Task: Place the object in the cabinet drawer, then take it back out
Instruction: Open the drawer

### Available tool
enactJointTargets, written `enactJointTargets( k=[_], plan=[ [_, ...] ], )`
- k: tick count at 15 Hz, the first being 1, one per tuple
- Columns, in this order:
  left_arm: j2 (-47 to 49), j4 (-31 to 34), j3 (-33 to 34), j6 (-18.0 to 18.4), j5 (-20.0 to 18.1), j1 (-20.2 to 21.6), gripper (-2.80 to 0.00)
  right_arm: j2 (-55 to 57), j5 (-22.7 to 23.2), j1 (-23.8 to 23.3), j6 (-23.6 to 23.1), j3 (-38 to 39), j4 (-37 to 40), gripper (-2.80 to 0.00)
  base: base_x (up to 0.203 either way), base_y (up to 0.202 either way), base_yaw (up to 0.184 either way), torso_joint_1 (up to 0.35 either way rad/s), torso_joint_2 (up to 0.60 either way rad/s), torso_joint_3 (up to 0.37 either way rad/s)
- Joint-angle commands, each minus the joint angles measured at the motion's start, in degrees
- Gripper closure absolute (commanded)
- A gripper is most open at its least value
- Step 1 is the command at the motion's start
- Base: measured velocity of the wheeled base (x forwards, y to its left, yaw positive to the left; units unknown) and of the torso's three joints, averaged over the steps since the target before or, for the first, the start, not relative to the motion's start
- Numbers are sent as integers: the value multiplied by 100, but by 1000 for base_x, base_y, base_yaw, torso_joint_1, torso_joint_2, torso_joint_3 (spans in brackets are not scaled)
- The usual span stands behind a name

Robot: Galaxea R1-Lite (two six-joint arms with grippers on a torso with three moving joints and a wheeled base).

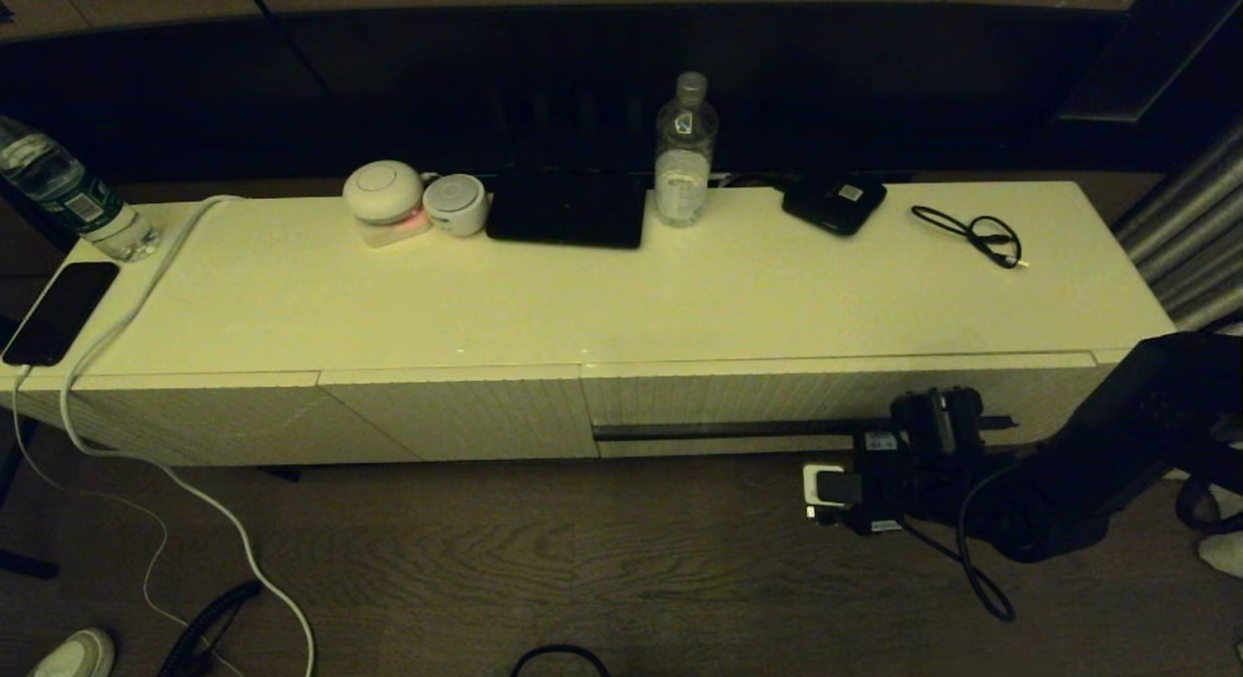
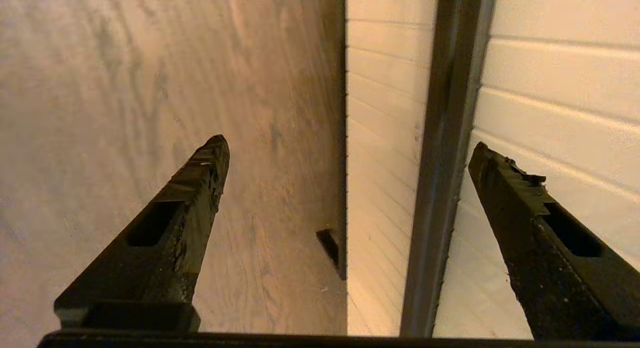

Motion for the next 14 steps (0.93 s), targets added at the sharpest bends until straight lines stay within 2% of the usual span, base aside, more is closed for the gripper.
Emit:
enactJointTargets(
  k=[1, 14],
  plan=[
    [-9, -2, 0, -3, 4, 2, 0, 121, -10, -4, -44, -86, -91, -280, 0, 0, 0, 0, 0, 0],
    [-9, -2, 0, -3, 4, 2, 0, 383, -86, -87, -44, -293, -113, -280, 0, 0, 0, 0, 0, 0]
  ],
)
